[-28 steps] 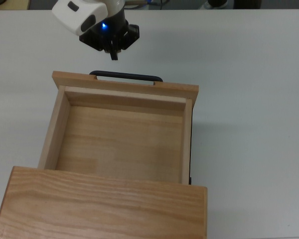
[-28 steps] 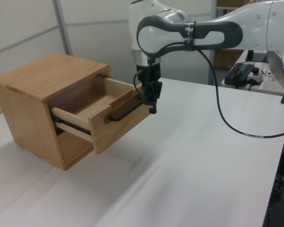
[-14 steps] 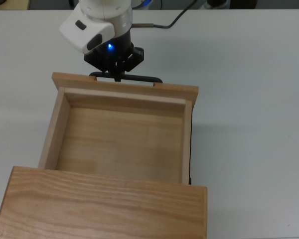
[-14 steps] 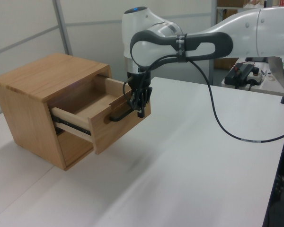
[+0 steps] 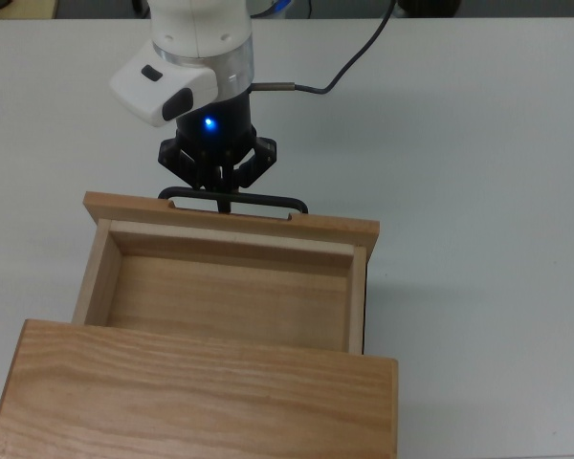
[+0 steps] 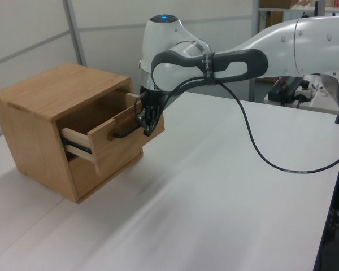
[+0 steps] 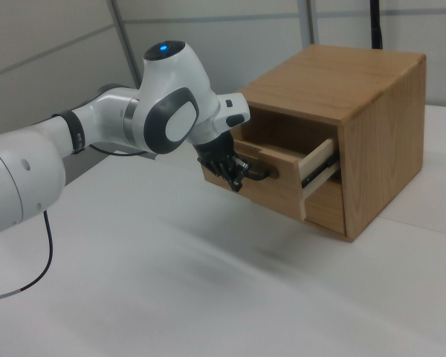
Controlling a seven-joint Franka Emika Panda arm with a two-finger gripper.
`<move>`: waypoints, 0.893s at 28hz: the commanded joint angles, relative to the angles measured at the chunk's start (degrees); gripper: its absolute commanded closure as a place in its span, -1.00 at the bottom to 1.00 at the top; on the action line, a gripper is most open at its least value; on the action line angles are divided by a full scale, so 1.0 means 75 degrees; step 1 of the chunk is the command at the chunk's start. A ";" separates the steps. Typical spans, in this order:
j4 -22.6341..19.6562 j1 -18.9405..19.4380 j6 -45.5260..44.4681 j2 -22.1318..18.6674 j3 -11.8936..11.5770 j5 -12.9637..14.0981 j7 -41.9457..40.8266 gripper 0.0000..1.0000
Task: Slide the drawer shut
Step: 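Push the drawer front with the gripper into the wooden cabinet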
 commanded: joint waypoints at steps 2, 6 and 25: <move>0.0276 0.0157 0.0557 0.0314 -0.0034 -0.0248 0.0238 1.00; 0.0288 0.0228 0.1283 0.0548 -0.0034 -0.0646 0.0391 1.00; 0.0288 0.0169 0.4164 0.1216 -0.0116 -0.1466 0.0485 1.00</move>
